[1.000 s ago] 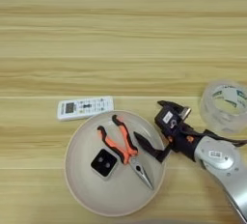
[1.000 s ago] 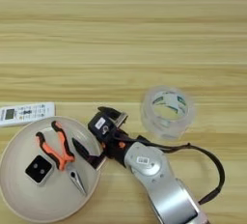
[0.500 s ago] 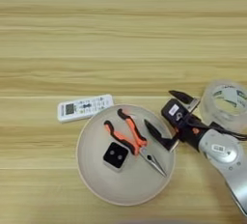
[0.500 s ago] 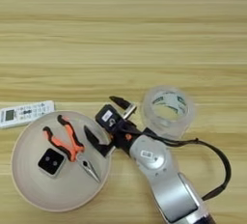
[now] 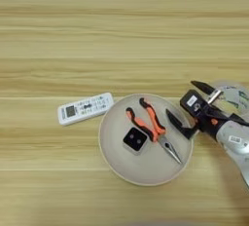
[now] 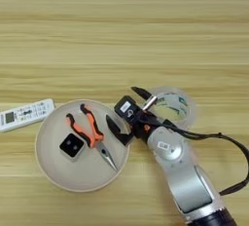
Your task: Move the objects on the table
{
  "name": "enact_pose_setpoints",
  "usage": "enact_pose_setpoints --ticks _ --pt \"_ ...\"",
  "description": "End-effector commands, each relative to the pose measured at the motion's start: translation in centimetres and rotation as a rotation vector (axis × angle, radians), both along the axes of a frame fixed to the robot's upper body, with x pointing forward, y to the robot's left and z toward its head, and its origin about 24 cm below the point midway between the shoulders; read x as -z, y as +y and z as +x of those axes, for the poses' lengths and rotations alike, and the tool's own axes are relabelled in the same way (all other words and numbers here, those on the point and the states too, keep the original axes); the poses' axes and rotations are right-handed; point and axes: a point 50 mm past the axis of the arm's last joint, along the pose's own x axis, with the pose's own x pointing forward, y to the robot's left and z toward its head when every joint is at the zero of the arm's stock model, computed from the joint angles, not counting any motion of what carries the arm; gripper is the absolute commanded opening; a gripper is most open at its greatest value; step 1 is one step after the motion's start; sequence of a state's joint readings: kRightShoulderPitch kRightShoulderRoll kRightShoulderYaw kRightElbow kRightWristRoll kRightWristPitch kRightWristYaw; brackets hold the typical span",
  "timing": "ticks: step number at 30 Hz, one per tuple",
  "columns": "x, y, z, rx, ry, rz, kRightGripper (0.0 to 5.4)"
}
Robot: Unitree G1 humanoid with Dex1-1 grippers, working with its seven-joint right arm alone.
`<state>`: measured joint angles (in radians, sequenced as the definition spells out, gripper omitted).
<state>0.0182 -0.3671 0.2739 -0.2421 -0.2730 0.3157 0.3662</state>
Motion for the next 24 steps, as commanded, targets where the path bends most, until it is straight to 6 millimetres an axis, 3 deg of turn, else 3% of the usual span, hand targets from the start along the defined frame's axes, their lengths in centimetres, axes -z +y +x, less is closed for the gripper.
enact_pose_setpoints --ticks 1,11,24 --pt "-2.6 -1.1 1.3 0.02 -0.13 -0.047 5.38" --pt "-2.9 -3.0 1.5 0.072 -0.136 -0.113 5.38" --pt "-4.0 -3.7 1.9 0.09 -0.197 -0.172 5.38"
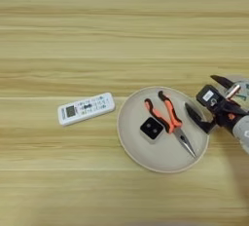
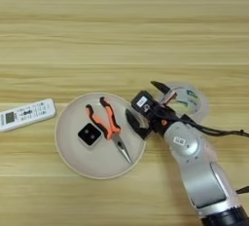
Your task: Move the objects on the table
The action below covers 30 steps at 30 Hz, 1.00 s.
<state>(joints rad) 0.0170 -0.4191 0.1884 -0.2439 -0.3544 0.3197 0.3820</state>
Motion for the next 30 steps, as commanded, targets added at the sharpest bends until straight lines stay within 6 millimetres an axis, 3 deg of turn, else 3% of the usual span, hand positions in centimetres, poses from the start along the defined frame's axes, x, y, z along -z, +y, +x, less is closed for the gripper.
enact_pose_setpoints --ticks 1,14,30 --pt "-3.14 -0.71 1.32 0.005 -0.153 -0.053 5.38" --pt "-3.57 -1.58 1.7 0.04 -0.185 -0.1 5.38" --pt "-3.65 -0.98 1.79 0.028 -0.19 -0.045 5.38"
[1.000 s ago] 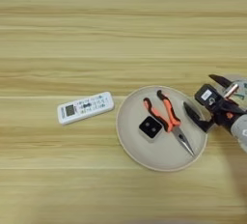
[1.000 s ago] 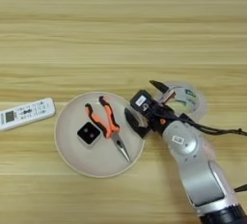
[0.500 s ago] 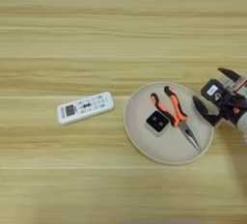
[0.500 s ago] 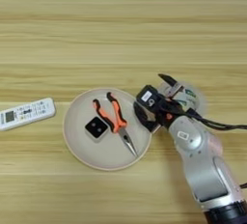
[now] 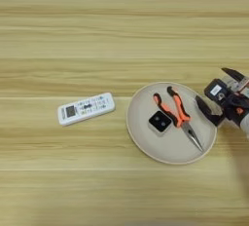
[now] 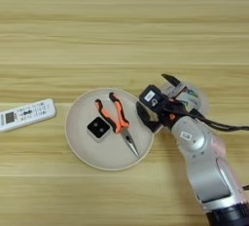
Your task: Move the objects on the table
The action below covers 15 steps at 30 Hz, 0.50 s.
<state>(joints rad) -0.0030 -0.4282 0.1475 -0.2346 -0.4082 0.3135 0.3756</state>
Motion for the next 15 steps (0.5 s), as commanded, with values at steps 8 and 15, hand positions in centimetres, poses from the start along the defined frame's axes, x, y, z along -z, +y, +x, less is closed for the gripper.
enact_pose_setpoints --ticks 8,15 --pt "-3.57 0.71 1.24 -0.036 -0.177 0.088 5.38" --pt "-3.83 1.06 1.25 -0.057 -0.195 0.109 5.38"
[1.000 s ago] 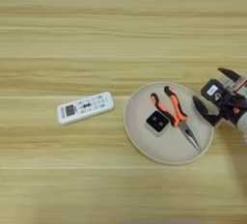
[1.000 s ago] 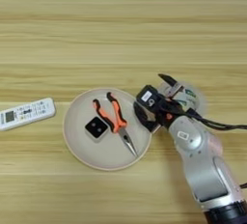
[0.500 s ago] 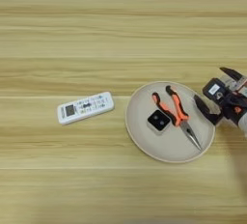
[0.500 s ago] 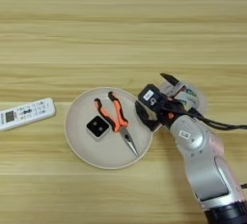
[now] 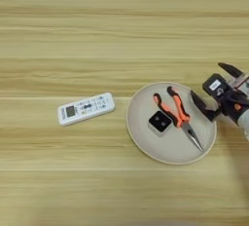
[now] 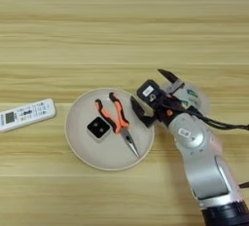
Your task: Move the objects on the table
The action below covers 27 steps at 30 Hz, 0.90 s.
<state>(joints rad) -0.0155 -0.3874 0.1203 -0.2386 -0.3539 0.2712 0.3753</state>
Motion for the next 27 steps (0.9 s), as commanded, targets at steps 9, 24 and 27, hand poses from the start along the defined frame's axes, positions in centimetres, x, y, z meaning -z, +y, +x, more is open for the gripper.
enact_pose_setpoints --ticks 9,24,27 --pt "-3.7 0.6 1.1 -0.035 -0.182 0.047 5.38" --pt "-7.1 2.8 1.1 -0.245 -0.313 0.29 5.38" --pt "-7.3 3.2 1.2 -0.29 -0.309 0.271 5.38"
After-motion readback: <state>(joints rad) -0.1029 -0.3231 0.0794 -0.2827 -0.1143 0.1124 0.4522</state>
